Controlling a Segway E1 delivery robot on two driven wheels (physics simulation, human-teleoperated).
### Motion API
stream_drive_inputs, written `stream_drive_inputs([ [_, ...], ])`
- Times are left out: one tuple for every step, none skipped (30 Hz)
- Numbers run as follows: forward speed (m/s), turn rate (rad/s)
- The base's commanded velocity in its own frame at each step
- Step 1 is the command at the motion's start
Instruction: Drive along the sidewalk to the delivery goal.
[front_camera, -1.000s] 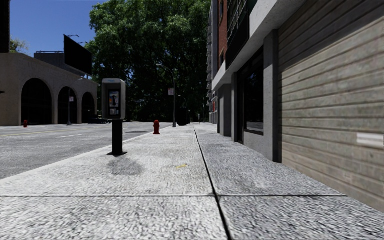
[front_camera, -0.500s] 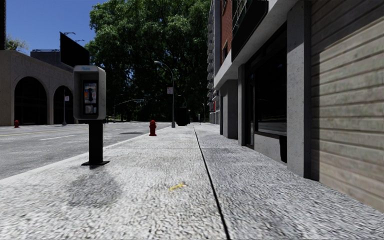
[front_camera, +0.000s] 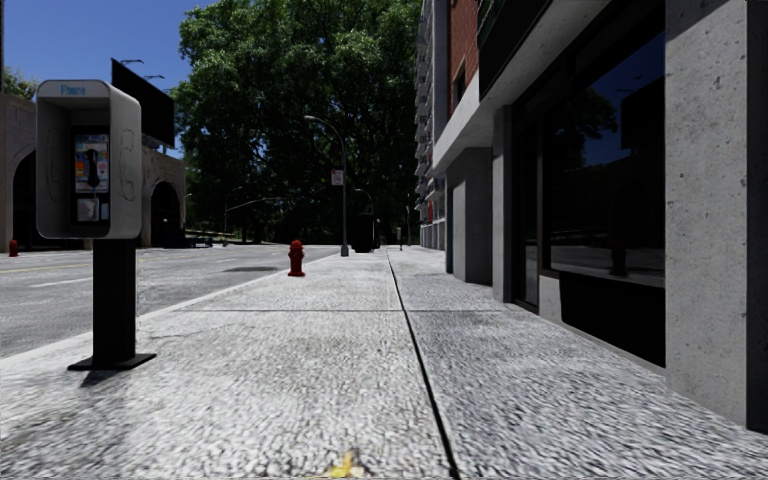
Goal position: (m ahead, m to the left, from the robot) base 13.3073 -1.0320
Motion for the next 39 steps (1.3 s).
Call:
stream_drive_inputs([
  [2.00,0.00],
  [2.00,0.00],
  [2.00,0.00],
  [2.00,0.00],
  [2.00,0.00],
  [2.00,0.00],
  [2.00,0.00],
  [2.00,0.00],
  [2.00,0.00],
  [2.00,0.00],
  [2.00,0.00],
  [2.00,0.00],
  [2.00,0.00],
  [2.00,0.00],
  [2.00,0.00],
  [2.00,0.00],
  [2.00,0.00],
  [2.00,0.00],
  [2.00,0.00],
  [2.00,0.00],
  [2.00,0.00],
  [2.00,0.00],
  [2.00,0.00],
  [2.00,0.00],
  [2.00,0.00],
  [2.00,0.00],
  [2.00,0.00],
  [2.00,0.00],
  [2.00,0.00],
  [2.00,0.00],
  [2.00,0.00],
  [2.00,0.00],
  [2.00,0.00],
  [2.00,0.00],
  [2.00,0.00],
  [2.00,0.00],
  [2.00,0.00],
  [2.00,0.00],
  [2.00,0.00],
])
